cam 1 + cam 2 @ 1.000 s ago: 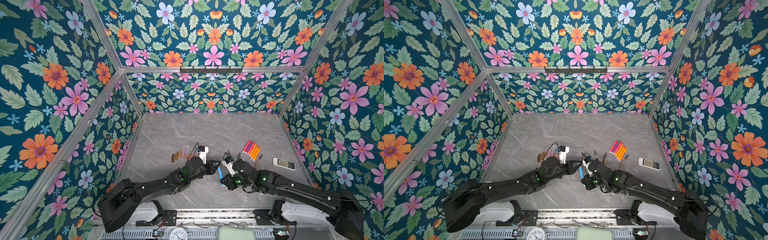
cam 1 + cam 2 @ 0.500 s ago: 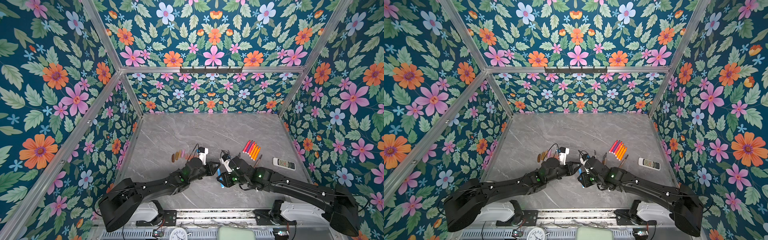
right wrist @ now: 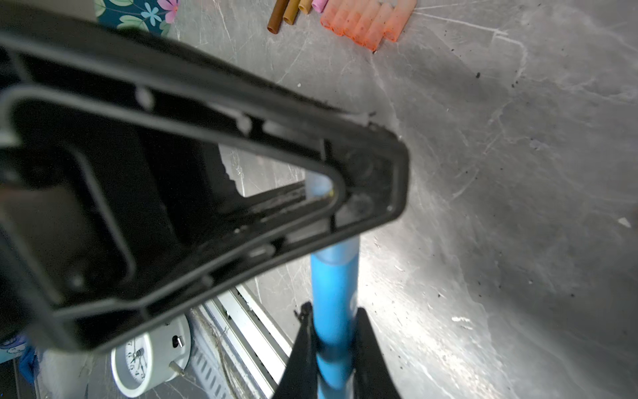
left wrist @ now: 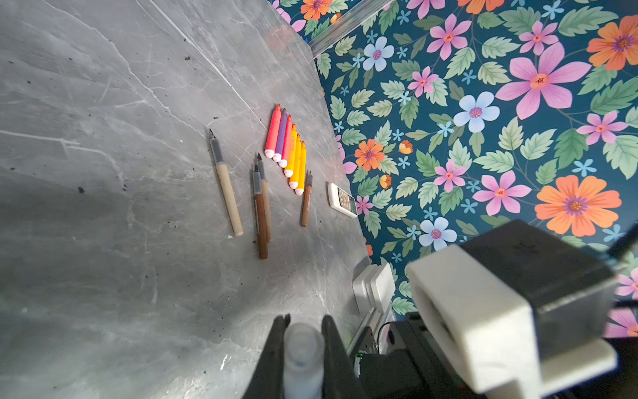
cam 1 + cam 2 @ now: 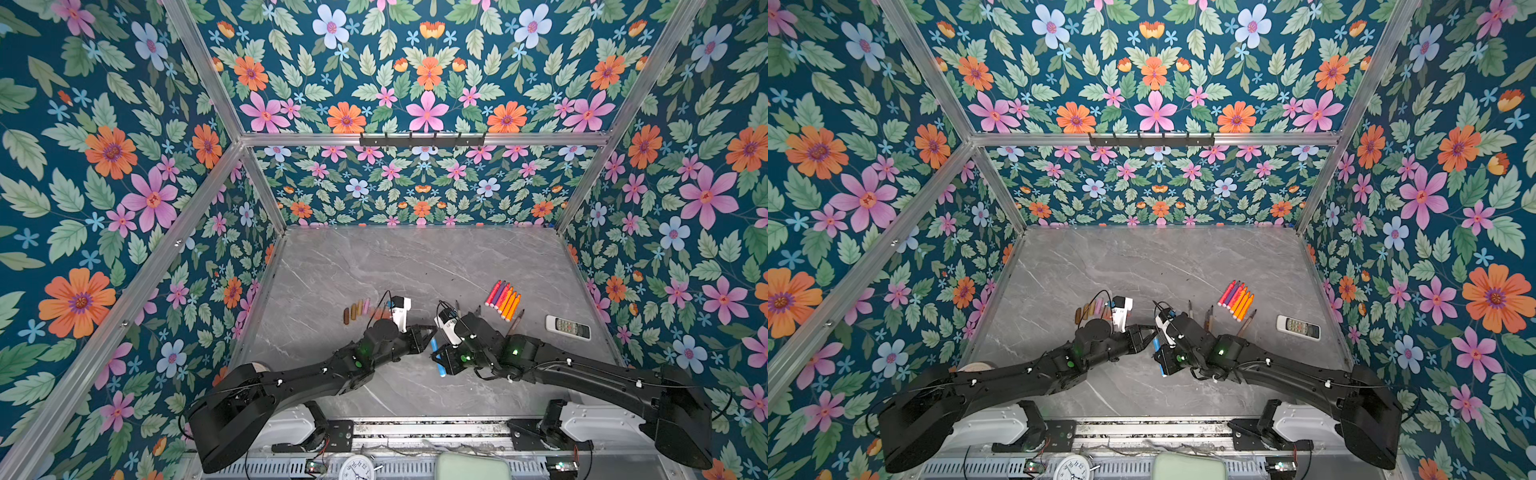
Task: Remove pen caps from pens
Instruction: Open the pen cap on the pen.
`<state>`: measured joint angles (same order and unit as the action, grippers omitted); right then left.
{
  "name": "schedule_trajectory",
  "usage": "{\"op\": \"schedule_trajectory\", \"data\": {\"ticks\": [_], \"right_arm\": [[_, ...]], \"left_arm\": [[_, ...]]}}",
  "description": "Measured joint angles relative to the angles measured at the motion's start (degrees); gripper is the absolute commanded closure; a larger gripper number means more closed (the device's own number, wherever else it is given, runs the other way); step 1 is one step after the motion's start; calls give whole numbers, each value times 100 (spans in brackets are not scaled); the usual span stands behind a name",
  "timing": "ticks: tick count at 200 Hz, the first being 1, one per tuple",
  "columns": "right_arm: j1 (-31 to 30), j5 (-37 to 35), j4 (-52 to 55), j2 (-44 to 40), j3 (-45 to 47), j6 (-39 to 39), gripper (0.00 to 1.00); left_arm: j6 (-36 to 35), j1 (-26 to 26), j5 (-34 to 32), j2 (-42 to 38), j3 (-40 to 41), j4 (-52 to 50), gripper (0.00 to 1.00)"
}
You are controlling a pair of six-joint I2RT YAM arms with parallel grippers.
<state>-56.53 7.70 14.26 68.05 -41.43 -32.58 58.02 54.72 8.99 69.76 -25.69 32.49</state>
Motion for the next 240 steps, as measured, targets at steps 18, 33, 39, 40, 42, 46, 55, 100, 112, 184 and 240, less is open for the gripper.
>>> {"op": "schedule_trajectory", "data": {"ticks": [18,33,39,40,42,46,55,100,112,184,240], "right_arm": [[2,24,-223,-7,79,0,100],[2,20,-385,7,122,0,100],[2,-2,-487,11,136,-2,100],[2,-4,-498,11,138,0,100],[2,-11,-527,11,142,0,100],[2,-13,-575,11,146,0,100],[0,-33,-708,2,166,-4,100],[-85,-179,-1132,24,245,-90,100],[-118,-238,-1172,63,232,-140,100],[-164,-431,-1266,149,179,-170,100],[-286,-229,-684,422,83,-125,100]], "left_arm": [[-22,-105,20,-105,-24,-175,100],[-83,-260,116,-188,-66,-310,100],[-103,-341,179,-223,-85,-354,100],[-107,-361,195,-232,-90,-361,100],[-114,-391,221,-245,-98,-382,100],[-125,-442,271,-262,-114,-411,100],[-140,-573,400,-306,-151,-485,100],[-118,-1123,1182,-348,-210,-599,100],[-116,-1207,1314,-323,-232,-625,100],[-140,-1401,1567,-234,-358,-684,100],[-173,-1690,1117,-229,-417,-647,100]]}}
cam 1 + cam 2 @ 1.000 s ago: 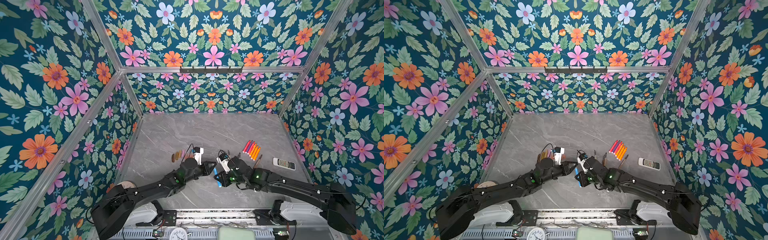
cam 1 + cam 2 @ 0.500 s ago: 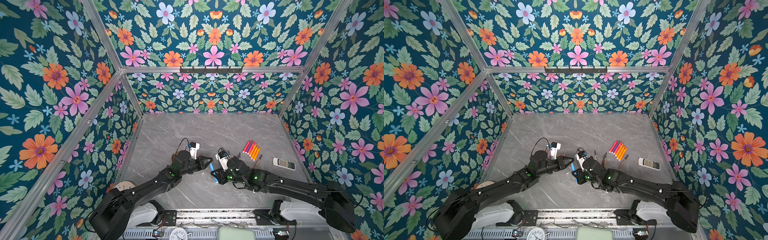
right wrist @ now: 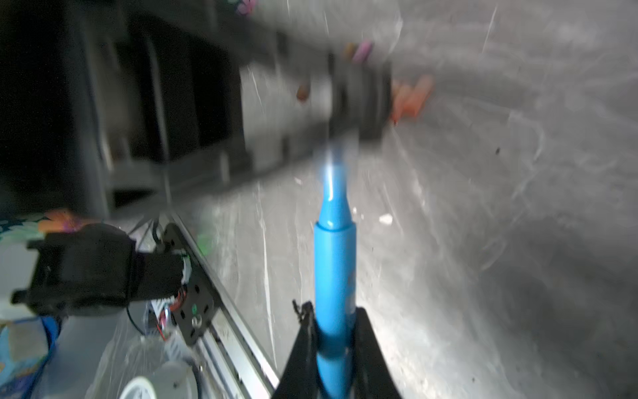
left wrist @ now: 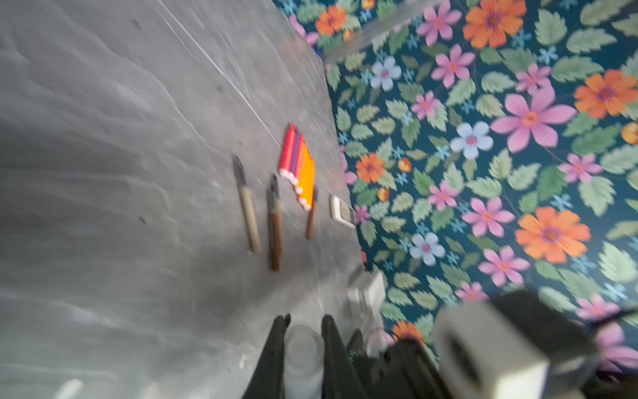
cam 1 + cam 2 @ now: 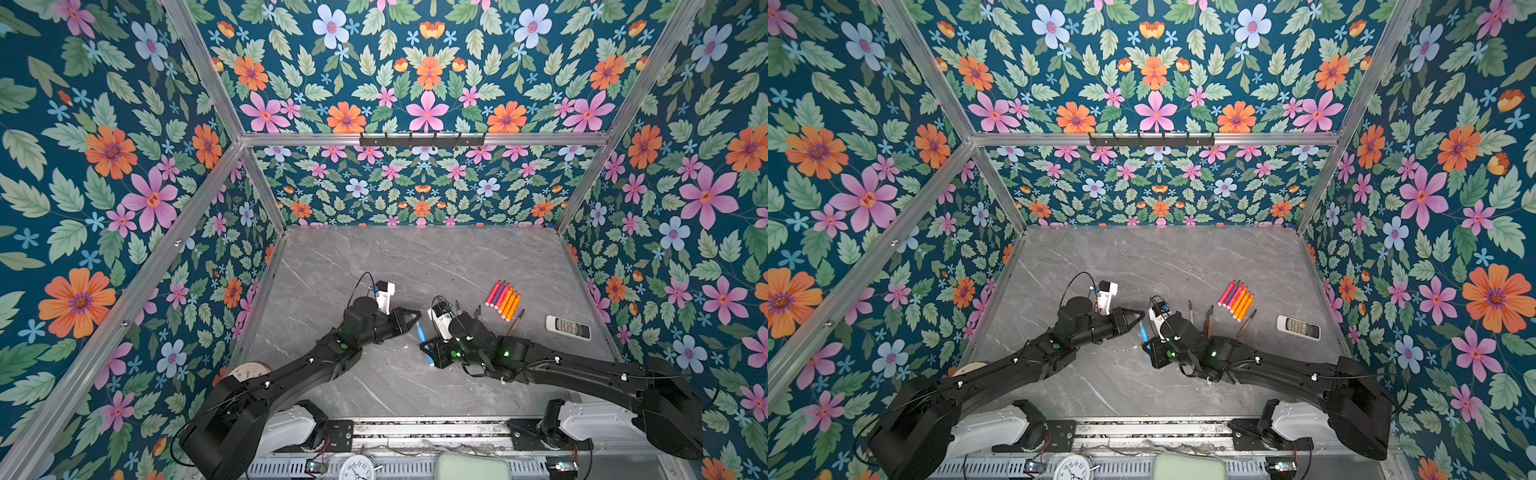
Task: Remove pen caps from pens
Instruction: Open the pen cap on the pen, then place the pen cap at the middle-left of the table.
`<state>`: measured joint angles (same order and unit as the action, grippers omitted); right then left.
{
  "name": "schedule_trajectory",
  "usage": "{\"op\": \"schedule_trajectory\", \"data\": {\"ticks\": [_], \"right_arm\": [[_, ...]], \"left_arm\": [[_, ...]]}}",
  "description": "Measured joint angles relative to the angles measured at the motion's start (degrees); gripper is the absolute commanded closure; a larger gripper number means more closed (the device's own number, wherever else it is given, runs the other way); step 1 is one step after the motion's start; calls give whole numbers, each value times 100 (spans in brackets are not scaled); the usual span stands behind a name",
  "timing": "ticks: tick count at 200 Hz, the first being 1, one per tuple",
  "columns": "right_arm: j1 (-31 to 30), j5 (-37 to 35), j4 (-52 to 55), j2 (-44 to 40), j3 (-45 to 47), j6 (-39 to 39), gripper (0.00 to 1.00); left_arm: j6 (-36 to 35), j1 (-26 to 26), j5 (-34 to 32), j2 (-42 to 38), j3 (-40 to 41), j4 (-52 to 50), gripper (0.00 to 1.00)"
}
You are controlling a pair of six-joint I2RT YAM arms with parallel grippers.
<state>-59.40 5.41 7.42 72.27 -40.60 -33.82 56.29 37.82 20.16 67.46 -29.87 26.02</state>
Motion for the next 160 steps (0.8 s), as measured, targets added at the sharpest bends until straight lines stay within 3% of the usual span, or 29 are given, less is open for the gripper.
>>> {"op": "schedule_trajectory", "data": {"ticks": [16,95,160], "right_arm": [[-35,168,479,83,26,22,100],[-33,232,909,31,-7,107,100],[-35,-35,966,-258,125,98,100]], "left_arm": [[-39,-111,-295,2,-50,205,100],[-308,-389,-431,-46,-236,-20,100],[-1314,-1690,-1045,-525,-367,-1827,100]]}}
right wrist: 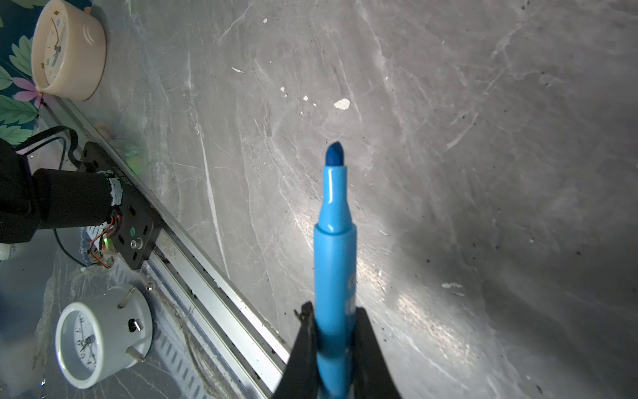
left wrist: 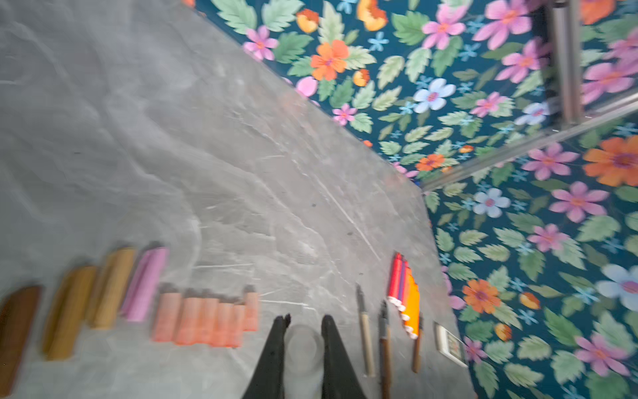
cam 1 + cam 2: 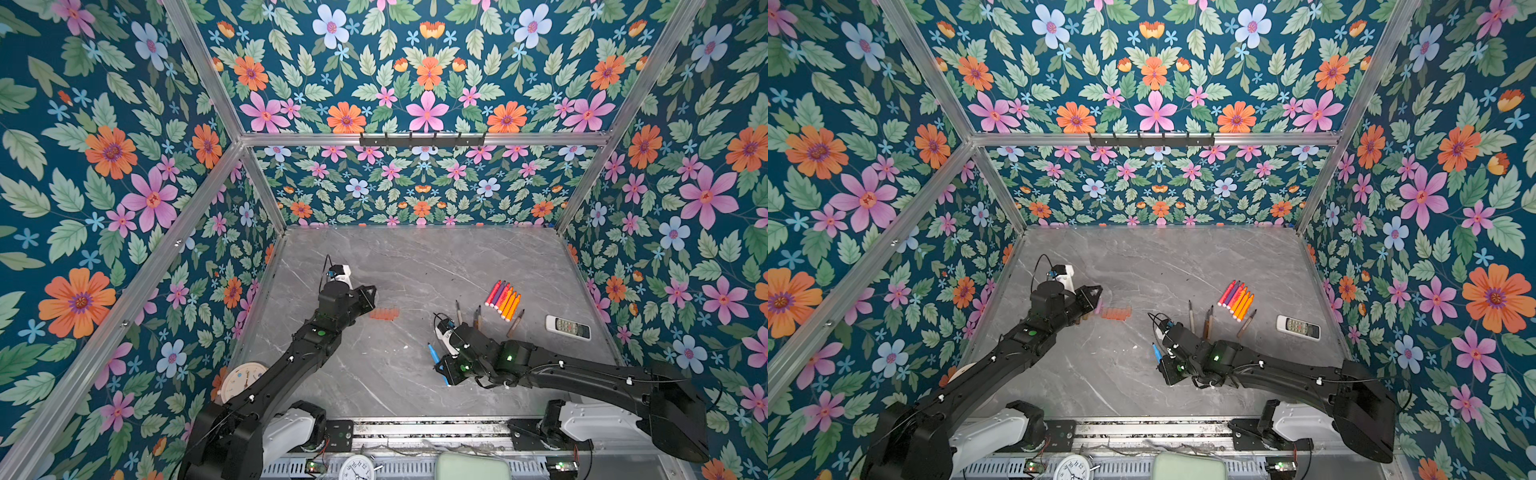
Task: Remove pen caps from pens
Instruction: Place the pen cap at the middle-left of the table.
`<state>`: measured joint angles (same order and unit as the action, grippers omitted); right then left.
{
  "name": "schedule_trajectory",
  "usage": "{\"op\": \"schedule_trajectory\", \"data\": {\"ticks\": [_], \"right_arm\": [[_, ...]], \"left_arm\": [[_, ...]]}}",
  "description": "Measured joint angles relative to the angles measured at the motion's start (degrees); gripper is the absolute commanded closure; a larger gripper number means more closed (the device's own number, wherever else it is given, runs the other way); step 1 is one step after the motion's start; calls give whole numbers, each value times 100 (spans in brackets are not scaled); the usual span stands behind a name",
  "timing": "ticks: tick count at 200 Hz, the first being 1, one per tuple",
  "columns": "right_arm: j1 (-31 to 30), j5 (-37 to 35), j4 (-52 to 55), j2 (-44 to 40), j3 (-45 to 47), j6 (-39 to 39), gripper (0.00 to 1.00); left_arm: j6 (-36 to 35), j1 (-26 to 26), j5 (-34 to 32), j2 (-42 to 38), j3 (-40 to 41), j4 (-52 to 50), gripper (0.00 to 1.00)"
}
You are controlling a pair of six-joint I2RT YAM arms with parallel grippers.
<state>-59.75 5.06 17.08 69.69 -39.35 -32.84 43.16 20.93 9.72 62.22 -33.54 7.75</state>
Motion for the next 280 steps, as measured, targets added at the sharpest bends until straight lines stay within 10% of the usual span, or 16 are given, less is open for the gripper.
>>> {"op": "schedule_trajectory", "data": {"ticks": [167,280], "right_arm": [[101,-380,378,-293,-17,2,100],[876,-820,1305,-1366,446,-170,100]], "left_arm": [[-608,52,938,1384,487,-264,100],[-798,120,656,1526,520,-942,69]]}}
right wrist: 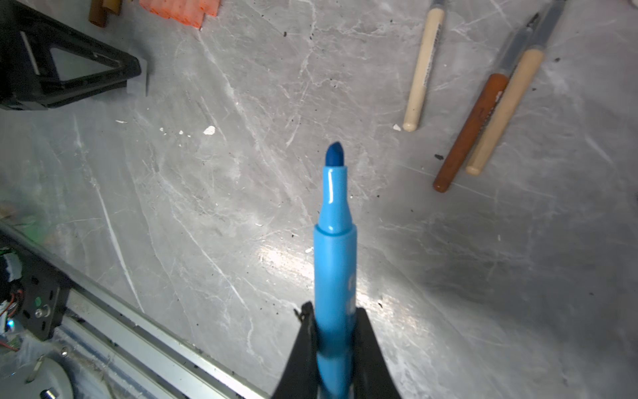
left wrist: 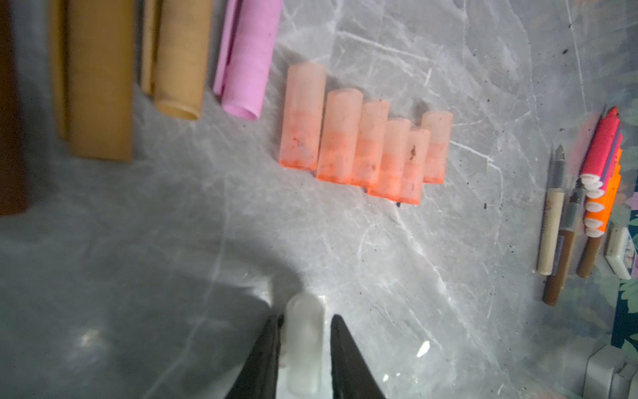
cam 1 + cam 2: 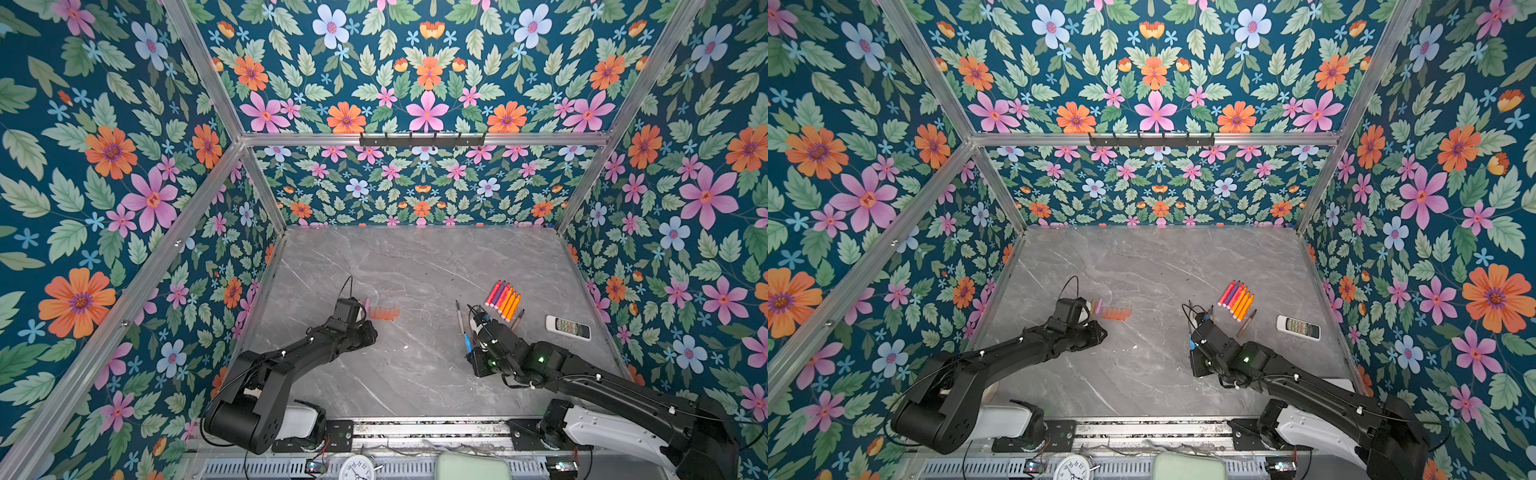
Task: Remove pen caps from pens
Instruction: Place the pen cap at the middle-left of the table, then move the pen to the middle-right of the table.
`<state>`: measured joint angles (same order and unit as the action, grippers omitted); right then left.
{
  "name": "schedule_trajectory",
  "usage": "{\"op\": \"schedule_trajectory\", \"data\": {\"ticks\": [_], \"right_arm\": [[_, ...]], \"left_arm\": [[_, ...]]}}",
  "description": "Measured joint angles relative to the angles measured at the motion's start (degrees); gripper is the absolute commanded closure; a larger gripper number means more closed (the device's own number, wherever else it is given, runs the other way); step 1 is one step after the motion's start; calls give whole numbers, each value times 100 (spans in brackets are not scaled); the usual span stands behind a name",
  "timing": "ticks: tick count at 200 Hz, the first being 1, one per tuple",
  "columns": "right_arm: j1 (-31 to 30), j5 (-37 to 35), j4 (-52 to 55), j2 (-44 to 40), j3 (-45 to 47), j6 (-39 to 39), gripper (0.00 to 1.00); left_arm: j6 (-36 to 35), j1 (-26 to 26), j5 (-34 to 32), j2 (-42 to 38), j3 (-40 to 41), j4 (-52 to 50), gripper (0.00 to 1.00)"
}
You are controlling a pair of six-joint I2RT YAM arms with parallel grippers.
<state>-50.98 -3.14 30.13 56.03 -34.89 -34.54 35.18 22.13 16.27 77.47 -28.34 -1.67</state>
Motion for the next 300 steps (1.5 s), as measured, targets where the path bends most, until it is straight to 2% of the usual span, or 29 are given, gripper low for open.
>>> {"op": "schedule_trajectory", "data": {"ticks": [70,94,133,151,186,213,255,300], "right_arm": [[57,-42,114,2,7,-52,100],[525,28,160,20,37,-81,100],[1502,575,181,-61,0,249,100],[1821,756,177,87,-81,411,100],[1893,1228,-42,824,-363,619,100],[1897,1561,-409,1563,-643,623,100],[1897,1805,-859,2708,-1322,533,100],[1897,1412,-909,4011,-2100,328,100]], "left_arm": [[-59,9,-116,-221,-9,-225,68],[-57,20,-114,-627,-9,-299,68],[-57,37,-59,-1878,144,-258,68],[-66,37,-181,-2481,378,-256,65],[-227,35,-798,-3510,901,-367,61],[-332,31,-1078,-3963,1193,-389,61],[-448,31,-1213,-3941,1353,-247,62],[-511,31,-1224,-3851,1381,-87,62]]}}
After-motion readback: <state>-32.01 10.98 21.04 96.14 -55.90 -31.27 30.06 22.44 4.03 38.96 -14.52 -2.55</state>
